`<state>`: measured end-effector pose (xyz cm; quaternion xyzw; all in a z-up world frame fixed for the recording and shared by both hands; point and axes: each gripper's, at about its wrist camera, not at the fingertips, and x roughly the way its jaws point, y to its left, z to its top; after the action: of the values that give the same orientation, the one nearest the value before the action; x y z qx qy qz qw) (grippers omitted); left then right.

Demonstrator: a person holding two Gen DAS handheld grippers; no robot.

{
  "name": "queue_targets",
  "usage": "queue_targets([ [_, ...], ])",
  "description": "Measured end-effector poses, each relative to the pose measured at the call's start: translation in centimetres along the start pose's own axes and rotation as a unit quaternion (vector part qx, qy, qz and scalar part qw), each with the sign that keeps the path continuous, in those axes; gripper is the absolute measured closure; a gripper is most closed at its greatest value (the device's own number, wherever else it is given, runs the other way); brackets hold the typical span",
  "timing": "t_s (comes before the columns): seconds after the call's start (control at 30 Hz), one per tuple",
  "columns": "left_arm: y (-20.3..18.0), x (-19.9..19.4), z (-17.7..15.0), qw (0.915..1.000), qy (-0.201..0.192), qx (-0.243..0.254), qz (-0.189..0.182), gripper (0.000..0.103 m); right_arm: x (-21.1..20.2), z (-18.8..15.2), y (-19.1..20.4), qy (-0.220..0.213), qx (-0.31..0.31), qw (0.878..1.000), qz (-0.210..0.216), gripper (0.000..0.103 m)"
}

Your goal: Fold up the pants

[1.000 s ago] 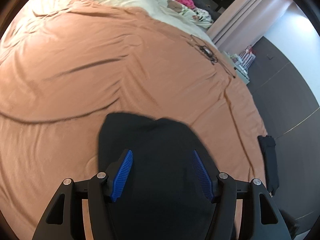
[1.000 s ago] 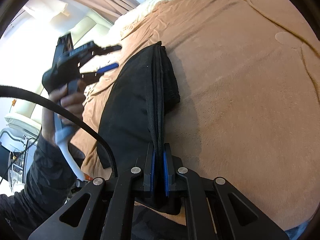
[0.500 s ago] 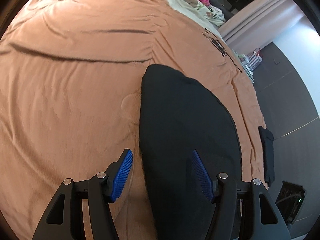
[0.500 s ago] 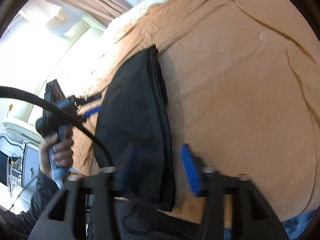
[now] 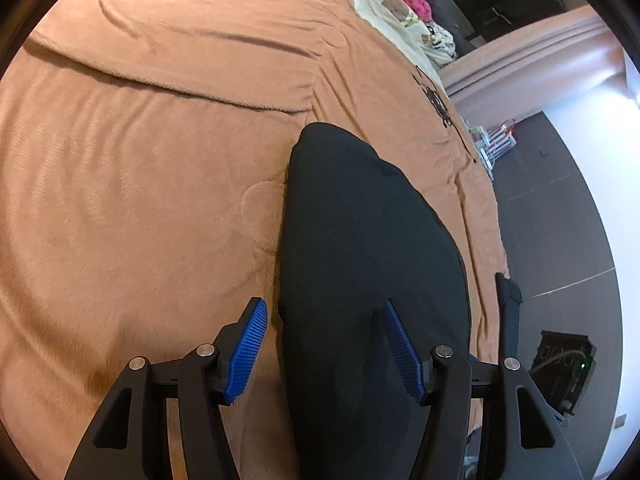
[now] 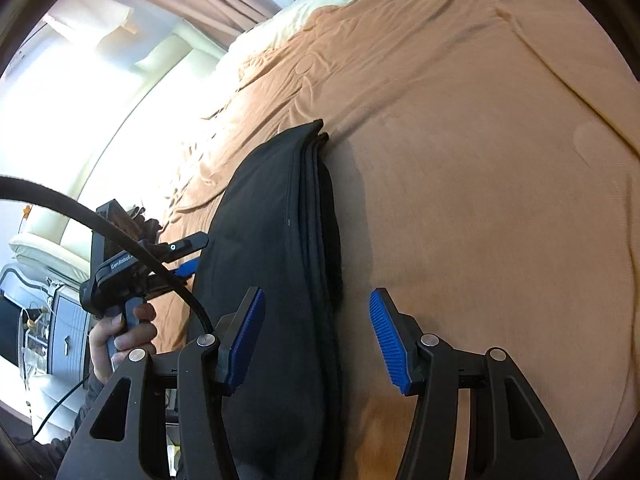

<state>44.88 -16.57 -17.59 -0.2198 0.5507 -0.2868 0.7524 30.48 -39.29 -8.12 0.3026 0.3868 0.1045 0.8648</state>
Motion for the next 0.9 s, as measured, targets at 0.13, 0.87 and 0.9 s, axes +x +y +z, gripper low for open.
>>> queue_targets([
  [0.13, 0.2, 0.5, 0.7, 0.9999, 0.000, -0.008, -0.010, 0.041, 1.4, 1.8, -0.7, 0.012, 0.003, 1.000, 0.026, 0.050],
  [0.87, 0.0, 3.2, 4.1, 0.9991, 0.016, -0.020, -0.035, 0.085, 9.5, 7.8, -2.5, 0.082, 0.003, 0.994, 0.077, 0.038],
  [0.9, -0.1, 3.2, 4.2, 0.9991, 0.015, -0.019, -0.035, 0.085, 9.8, 8.1, -2.4, 0.086, -0.002, 0.993, 0.079, 0.038],
])
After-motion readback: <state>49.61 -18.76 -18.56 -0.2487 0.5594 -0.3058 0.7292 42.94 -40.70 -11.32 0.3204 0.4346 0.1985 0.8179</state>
